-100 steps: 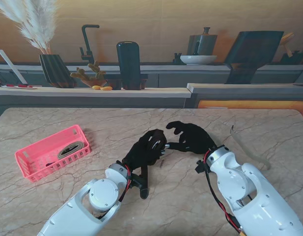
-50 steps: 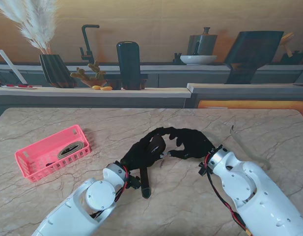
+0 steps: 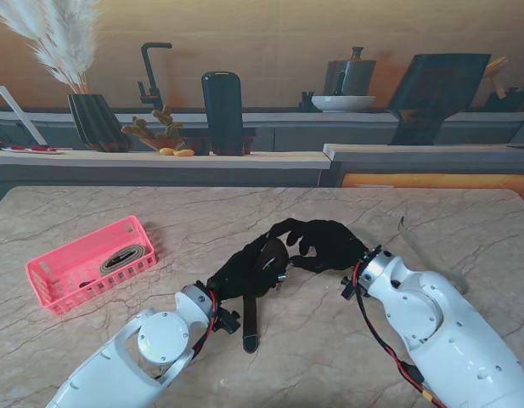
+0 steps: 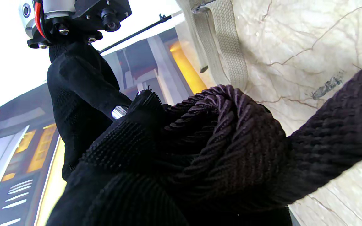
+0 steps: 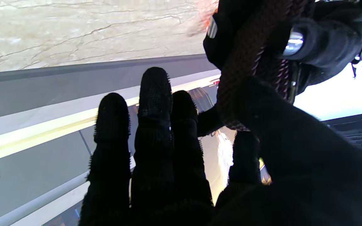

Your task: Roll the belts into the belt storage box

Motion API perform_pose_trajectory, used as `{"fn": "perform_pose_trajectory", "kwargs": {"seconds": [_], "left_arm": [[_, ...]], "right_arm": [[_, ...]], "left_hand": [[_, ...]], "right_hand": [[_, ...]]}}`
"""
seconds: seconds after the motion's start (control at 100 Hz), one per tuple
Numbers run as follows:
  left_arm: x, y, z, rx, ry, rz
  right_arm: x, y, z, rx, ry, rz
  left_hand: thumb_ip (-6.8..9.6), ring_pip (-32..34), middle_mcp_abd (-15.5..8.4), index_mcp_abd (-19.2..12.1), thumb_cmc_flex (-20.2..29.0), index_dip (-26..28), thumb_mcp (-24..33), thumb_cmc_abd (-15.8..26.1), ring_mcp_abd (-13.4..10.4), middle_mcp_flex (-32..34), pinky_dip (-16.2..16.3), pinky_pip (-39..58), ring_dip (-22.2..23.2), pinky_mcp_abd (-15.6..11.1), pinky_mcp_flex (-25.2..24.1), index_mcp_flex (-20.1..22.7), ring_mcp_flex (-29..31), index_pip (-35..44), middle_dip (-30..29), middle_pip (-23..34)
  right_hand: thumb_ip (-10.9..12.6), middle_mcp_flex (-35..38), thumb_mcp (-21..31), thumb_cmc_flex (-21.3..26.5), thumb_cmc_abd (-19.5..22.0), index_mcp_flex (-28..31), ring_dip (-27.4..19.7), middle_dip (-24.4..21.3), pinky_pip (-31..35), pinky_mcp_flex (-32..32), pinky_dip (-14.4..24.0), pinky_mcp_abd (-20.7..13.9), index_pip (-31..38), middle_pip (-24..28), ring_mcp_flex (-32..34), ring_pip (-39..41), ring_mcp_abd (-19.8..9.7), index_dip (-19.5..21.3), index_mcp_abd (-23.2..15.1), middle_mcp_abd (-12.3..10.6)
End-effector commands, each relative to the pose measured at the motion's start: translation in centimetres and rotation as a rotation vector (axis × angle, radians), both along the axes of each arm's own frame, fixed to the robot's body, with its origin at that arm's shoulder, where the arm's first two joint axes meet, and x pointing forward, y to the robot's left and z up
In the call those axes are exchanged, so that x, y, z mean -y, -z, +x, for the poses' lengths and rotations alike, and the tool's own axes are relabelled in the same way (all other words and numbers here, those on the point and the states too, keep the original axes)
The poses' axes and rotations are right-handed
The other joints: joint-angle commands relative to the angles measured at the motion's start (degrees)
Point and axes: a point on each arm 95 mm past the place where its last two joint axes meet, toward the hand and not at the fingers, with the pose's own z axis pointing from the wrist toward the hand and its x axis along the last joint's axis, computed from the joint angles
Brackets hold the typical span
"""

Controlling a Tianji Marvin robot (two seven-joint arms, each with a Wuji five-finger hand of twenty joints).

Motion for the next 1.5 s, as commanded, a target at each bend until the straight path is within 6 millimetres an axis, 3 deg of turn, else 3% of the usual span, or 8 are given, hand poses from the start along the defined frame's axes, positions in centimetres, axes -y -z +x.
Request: {"fn": "perform_pose_trajectory", "kwargs": {"seconds": [0.0, 0.34, 0.51, 0.66, 0.87, 0.96, 1.18, 1.49], "left_arm": [[0.5, -0.3, -0.3, 0.006, 0.008, -0.019], [0.7, -0.5, -0.3, 0.003, 0.014, -0.040], [0.8, -0.5, -0.3, 0.003, -0.001, -0.036], [0.9, -0.5, -0.3, 0.017, 0.003, -0.015], [0.8, -0.5, -0.3, 0.009, 0.003, -0.008], [0.9, -0.5, -0.3, 0.002, 0.000, -0.008], [1.2, -0.5, -0.4, -0.002, -0.001, -0.013], [1.1, -0.6, 0.0, -0.009, -0.055, -0.034]], "right_arm": [[-0.5, 0.2, 0.0, -0.026, -0.014, 0.006], [-1.7, 1.4, 0.3, -0.168, -0.096, 0.012], [-2.2, 1.9, 0.2, -0.243, -0.119, 0.038], [-2.6, 2.3, 0.5, -0.267, -0.118, 0.049], [-3.0, 2.5, 0.5, -0.307, -0.132, 0.112], [-3.3, 2.5, 0.5, -0.290, -0.131, 0.122], [-4.4, 2.9, 0.6, -0.288, -0.112, 0.151], [-4.6, 2.8, 0.5, -0.290, -0.078, 0.205]], "left_hand": [[2.06, 1.13, -3.65, -0.58, 4.27, -0.99, 9.99, 2.34, -3.84, 1.21, -0.38, -0.05, -0.44, -1.90, 0.76, -1.74, 4.33, -2.69, -1.06, -0.68], [1.89, 0.20, -3.43, -0.08, 3.90, -0.64, 10.71, 2.52, -3.98, 1.03, -0.96, -0.93, -0.90, -2.19, 1.30, -1.24, 4.48, -2.06, -2.61, -0.51], [1.85, 0.22, -3.05, 0.30, 4.13, 0.32, 10.96, 2.36, -3.66, 1.26, -1.14, -1.24, -0.87, -1.91, 1.37, -1.13, 4.60, -0.34, -2.72, 0.06], [1.86, 0.23, -3.00, 0.33, 4.11, 0.82, 11.00, 2.33, -3.72, 1.36, -1.13, -1.15, -0.88, -1.97, 1.49, -1.26, 4.66, 0.55, -2.81, 0.18], [1.86, 0.19, -2.92, 0.52, 4.17, 1.24, 10.98, 2.36, -3.62, 1.54, -1.15, -1.15, -0.91, -1.85, 1.51, -1.32, 4.64, 1.32, -2.92, 0.30], [1.88, 0.11, -2.65, 0.70, 4.03, 1.38, 10.90, 2.33, -3.60, 1.47, -1.18, -1.16, -0.97, -1.90, 1.54, -1.43, 4.64, 1.57, -3.05, 0.21], [2.26, -0.42, -2.38, 1.09, 3.64, 1.75, 10.75, 2.14, -3.34, 1.08, -1.42, -1.43, -1.34, -1.86, 1.43, -1.46, 4.31, 2.25, -3.38, -0.12], [2.89, -2.66, -1.25, 1.32, -3.77, 4.68, 12.47, 0.30, -2.27, -0.75, -2.90, -2.92, -3.31, -1.26, -0.86, -1.50, 2.00, 7.85, -3.89, 1.05]], "right_hand": [[-1.88, 1.60, 1.40, 3.26, -1.10, 2.19, 1.15, 0.20, 0.57, 0.76, 1.75, -1.36, 2.21, 0.73, 2.65, 1.10, -1.27, 0.51, -1.01, -1.36], [-4.92, 5.41, 2.30, 7.08, -1.15, 14.72, 5.00, 1.97, 0.32, 0.71, 1.54, -1.80, 2.96, -4.54, 2.39, -0.23, -1.66, 0.86, 3.31, -3.46], [0.14, 2.22, 0.08, 1.57, -0.01, 16.39, 1.60, 1.80, -0.32, -0.01, 1.37, -1.22, 0.68, -4.73, 1.09, -2.51, -0.64, 0.75, 5.18, 0.38], [0.05, -5.57, -2.53, -5.04, -1.30, 15.88, -0.20, 0.61, -0.93, -1.36, 1.50, -0.91, -0.26, -7.57, -3.57, -5.11, 1.33, 0.95, 4.28, 3.88], [-0.23, -4.20, -1.35, -5.03, -2.76, 18.42, -0.07, 0.89, 0.27, 0.05, 2.34, -1.49, 0.32, -6.66, -1.31, -3.02, 0.48, 1.65, 4.77, 3.20], [-4.36, -1.08, -2.52, -0.72, -3.34, 21.86, 0.13, 1.13, 1.75, 2.25, 1.97, -2.70, 4.71, -5.24, 1.18, -1.37, -0.77, -4.17, 6.22, 1.63], [-5.20, 8.49, 1.43, 8.52, -1.59, 31.44, 2.78, 1.96, 6.15, 7.37, 1.01, -3.56, 15.26, -4.17, 6.98, 2.35, -0.18, -14.93, 10.75, 1.72], [-4.83, 13.91, 14.58, 9.92, -9.18, 40.07, 4.51, 4.08, 10.70, 12.56, 2.42, -3.23, 18.00, -4.87, 11.40, 5.37, 1.29, -18.49, 14.18, 2.36]]}}
